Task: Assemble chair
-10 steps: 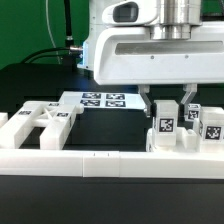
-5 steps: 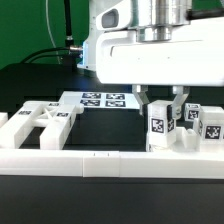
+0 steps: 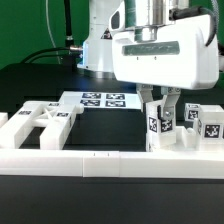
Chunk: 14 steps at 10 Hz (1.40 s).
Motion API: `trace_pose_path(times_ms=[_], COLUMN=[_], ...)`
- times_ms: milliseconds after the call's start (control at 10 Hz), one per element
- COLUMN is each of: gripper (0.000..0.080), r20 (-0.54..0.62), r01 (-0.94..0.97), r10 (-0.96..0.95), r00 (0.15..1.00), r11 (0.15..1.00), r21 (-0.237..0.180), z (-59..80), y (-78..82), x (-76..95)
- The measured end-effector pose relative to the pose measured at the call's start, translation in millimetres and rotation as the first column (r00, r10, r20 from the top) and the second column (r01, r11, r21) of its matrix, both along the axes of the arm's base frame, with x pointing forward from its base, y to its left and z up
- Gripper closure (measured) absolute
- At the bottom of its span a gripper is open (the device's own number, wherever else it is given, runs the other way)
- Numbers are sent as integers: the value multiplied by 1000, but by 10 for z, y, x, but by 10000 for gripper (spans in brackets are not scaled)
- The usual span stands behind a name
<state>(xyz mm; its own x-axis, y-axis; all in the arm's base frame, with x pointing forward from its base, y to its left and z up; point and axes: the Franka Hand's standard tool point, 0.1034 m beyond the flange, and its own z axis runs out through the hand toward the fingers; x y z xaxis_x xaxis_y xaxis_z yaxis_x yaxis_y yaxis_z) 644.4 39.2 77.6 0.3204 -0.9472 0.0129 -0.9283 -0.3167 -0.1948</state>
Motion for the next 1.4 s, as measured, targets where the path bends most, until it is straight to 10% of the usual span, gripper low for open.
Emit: trace_pose_path(times_ms=[500,1000,1200,1400], gripper=[510,510,202,161], r20=[-81,-131,-117,-88], r01=[570,718,650,485], r10=[-565,-708,-641,-477], r00=[821,694,759,875], r11=[805,665,734,859], r21=[164,205,195,166], z=[-28,-25,-26,-24], y=[136,146,126,172], x=[-37,-29,-33,-41])
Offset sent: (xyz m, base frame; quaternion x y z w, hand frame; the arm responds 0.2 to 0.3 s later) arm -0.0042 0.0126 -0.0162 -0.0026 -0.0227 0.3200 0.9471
